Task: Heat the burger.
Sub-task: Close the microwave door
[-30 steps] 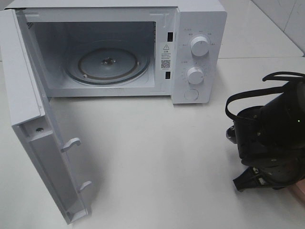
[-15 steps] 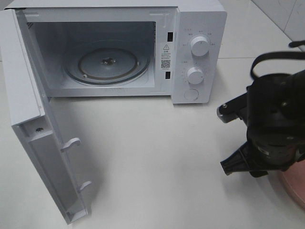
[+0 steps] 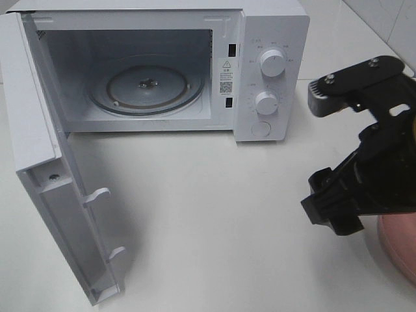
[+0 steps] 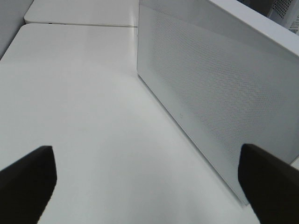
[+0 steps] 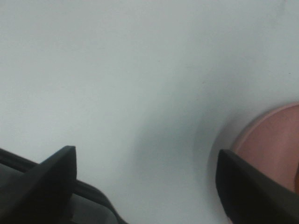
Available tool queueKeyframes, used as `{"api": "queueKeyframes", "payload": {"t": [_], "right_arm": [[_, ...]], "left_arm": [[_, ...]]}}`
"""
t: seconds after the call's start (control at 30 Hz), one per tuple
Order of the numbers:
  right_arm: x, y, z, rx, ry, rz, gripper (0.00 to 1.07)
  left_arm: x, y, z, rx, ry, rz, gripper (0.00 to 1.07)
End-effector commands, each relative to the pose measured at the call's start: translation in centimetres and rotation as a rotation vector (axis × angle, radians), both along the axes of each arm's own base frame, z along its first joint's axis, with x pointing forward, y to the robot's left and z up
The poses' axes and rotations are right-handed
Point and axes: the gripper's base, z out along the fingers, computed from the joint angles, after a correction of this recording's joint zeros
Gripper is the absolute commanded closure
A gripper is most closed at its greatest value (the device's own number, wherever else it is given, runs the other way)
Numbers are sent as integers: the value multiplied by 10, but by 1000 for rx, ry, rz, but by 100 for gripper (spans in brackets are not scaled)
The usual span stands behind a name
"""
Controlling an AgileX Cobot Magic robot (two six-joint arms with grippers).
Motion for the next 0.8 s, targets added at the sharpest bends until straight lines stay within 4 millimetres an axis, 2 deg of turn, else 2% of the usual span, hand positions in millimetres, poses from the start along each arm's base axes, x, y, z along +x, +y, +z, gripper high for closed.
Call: {"api": "queueKeyframes", "payload": {"t": [0.03, 0.13, 0.27, 0.4, 0.53, 0.6, 0.8], "right_arm": [[-16, -9, 18, 60, -14, 67, 27], [-33, -23, 36, 105, -60, 114, 29], [-45, -36, 47, 118, -99, 134, 30], [-66, -59, 61, 142, -163, 149, 31], [-76, -72, 66, 155, -198, 148, 31], [-87, -84, 70, 158, -232, 144, 31], [-101, -104, 68, 179, -308, 131, 31]], "left_arm": [[0, -1, -1, -10, 0, 0, 9], [0, -1, -1, -10, 0, 0, 9], [0, -1, -1, -10, 0, 0, 9], [0, -1, -1, -10, 0, 0, 9], [0, -1, -1, -10, 0, 0, 9], [0, -1, -1, -10, 0, 0, 9], [0, -1, -1, -10, 0, 0, 9]]}}
